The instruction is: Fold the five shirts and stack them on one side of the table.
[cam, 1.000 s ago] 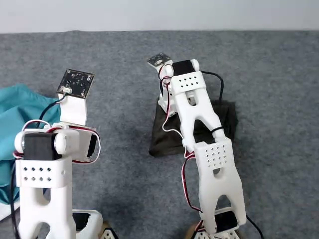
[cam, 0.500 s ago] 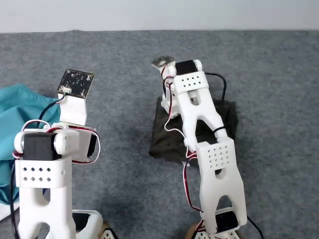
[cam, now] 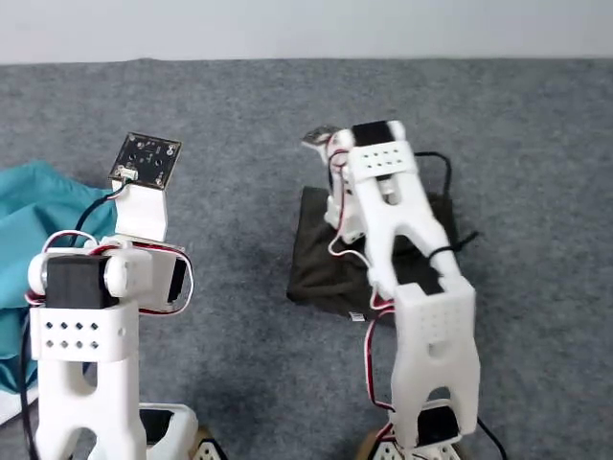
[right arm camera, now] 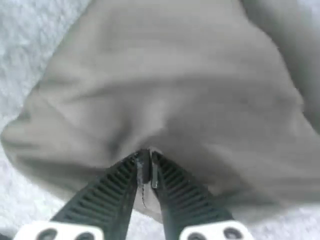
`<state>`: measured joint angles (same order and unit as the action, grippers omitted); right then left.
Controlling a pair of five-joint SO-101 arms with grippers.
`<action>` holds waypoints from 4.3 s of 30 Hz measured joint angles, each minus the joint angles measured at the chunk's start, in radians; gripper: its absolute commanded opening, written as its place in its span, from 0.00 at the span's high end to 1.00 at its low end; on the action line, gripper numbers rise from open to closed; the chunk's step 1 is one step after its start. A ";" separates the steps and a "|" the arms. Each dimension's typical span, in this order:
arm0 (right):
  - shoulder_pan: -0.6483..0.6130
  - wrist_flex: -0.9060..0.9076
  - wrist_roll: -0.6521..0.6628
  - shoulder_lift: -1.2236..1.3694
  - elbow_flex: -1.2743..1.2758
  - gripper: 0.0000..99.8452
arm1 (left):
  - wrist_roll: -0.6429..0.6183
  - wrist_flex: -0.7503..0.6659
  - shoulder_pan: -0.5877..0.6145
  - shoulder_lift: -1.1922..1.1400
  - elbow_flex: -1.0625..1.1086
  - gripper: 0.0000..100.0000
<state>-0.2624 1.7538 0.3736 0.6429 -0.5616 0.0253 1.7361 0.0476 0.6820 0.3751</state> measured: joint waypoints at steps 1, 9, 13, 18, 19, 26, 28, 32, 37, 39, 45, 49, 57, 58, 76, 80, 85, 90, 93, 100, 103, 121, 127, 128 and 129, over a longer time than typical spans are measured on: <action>0.014 0.000 0.015 -0.032 0.032 0.99 | 0.000 0.000 0.000 0.000 0.000 1.00; 0.172 0.000 0.152 -0.321 0.417 0.97 | 0.000 0.000 0.000 0.000 0.000 1.00; 0.232 0.000 0.178 -0.450 0.546 0.82 | 0.000 0.000 0.000 0.000 0.000 1.00; 0.229 0.000 0.175 -0.606 0.560 0.73 | 0.000 0.000 0.000 0.000 0.000 1.00; 0.219 0.000 0.161 -0.640 0.560 0.74 | 0.000 0.000 0.000 0.000 0.000 1.00; 0.051 0.002 0.028 -0.746 0.574 0.95 | 0.000 0.000 0.000 0.000 0.000 1.00; 0.005 0.002 -0.011 -0.735 0.598 1.00 | 0.000 0.000 0.000 0.000 0.000 1.00; -0.011 -0.008 -0.089 -0.649 0.629 0.99 | 0.006 0.000 0.000 0.005 0.000 1.00; -0.011 -0.020 -0.138 -0.603 0.598 0.99 | 0.041 0.000 0.000 0.006 0.000 1.00; -0.008 -0.021 -0.143 -0.588 0.545 0.99 | 0.046 0.000 0.000 0.006 0.000 1.00; 0.100 -0.032 -0.178 -0.448 0.370 0.92 | 0.052 0.000 0.000 0.006 0.000 1.00; 0.193 -0.031 -0.196 -0.325 0.244 0.74 | 0.052 0.000 0.000 0.006 0.000 1.00; 0.245 -0.032 -0.199 -0.157 0.061 0.77 | 0.052 0.000 0.000 0.006 0.003 1.00; 0.244 -0.035 -0.199 -0.138 0.034 0.77 | 0.052 0.000 0.000 0.006 0.003 1.00; 0.250 -0.035 -0.199 0.146 -0.215 0.77 | 0.055 0.000 0.140 0.006 0.072 1.00; 0.250 -0.035 -0.199 0.186 -0.241 0.78 | 0.055 0.000 0.143 0.006 0.072 1.00; 0.253 -0.035 -0.199 0.201 -0.253 0.91 | 0.055 0.000 0.146 0.006 0.072 1.00; 0.255 -0.035 -0.199 0.201 -0.253 0.98 | 0.055 0.000 0.146 0.006 0.072 1.00; 0.255 -0.035 -0.199 0.201 -0.253 0.98 | 0.055 0.000 0.146 0.006 0.072 1.00; 0.255 0.000 -0.199 0.201 -0.325 0.99 | 0.055 0.000 0.146 0.006 0.072 1.00; 0.258 0.000 -0.196 0.190 -0.367 0.99 | 0.055 0.000 0.146 0.006 0.078 1.00; 0.350 -0.089 0.011 0.160 -0.508 0.99 | 0.055 0.000 0.146 0.006 0.078 1.00; 0.365 -0.123 0.012 0.212 -0.511 0.85 | 0.055 0.000 0.146 0.006 0.078 1.00; 0.365 -0.121 0.012 0.210 -0.511 0.79 | 0.055 0.000 0.146 0.006 0.078 1.00; 0.364 -0.114 0.014 0.209 -0.511 0.73 | 0.055 0.000 0.146 0.006 0.078 1.00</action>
<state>0.1013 1.6402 0.3874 0.8516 -1.0725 0.0806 1.7361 0.1933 0.6882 0.4534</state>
